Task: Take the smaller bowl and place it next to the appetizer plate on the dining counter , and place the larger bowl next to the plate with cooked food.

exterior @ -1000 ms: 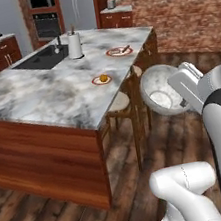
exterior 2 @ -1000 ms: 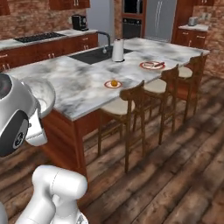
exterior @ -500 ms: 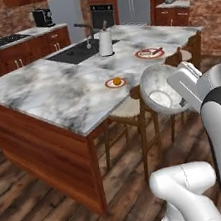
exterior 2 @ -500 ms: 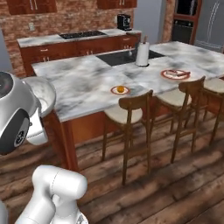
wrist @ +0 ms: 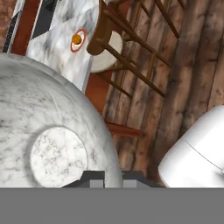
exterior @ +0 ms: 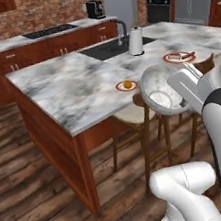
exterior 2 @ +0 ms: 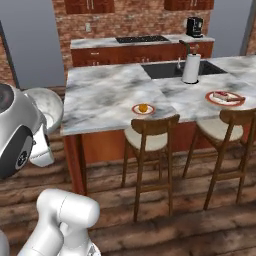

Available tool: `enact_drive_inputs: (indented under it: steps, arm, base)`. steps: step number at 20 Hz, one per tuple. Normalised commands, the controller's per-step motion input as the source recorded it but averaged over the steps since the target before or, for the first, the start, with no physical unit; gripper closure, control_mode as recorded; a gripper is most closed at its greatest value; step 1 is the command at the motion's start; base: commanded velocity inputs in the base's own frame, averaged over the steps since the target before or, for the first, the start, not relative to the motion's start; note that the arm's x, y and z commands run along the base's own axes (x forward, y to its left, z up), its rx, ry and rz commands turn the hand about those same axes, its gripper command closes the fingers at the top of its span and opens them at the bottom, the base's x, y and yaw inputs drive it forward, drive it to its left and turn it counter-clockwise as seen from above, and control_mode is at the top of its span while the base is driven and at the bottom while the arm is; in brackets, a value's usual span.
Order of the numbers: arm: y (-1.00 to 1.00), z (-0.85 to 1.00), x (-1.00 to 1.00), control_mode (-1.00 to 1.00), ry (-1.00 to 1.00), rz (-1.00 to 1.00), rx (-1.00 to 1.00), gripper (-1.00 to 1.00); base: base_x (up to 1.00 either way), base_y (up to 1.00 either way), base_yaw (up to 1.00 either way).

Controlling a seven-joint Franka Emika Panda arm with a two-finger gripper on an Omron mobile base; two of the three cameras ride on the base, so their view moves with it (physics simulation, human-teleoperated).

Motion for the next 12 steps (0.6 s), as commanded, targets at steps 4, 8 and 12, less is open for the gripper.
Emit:
enact_drive_inputs:
  steps: [4, 8, 12]
  arm:
    - [0.00, 0.00, 0.00, 1.00, 0.00, 0.00, 0.00, 1.00]
    - [0.00, 0.00, 0.00, 1.00, 0.00, 0.00, 0.00, 1.00]
    - [0.00, 0.00, 0.00, 1.00, 0.00, 0.00, 0.00, 1.00]
  base:
    - [0.63, -1.00, 0.37]
    - [0.98, -0.90, 0.30]
    - [1.00, -0.33, 0.20]
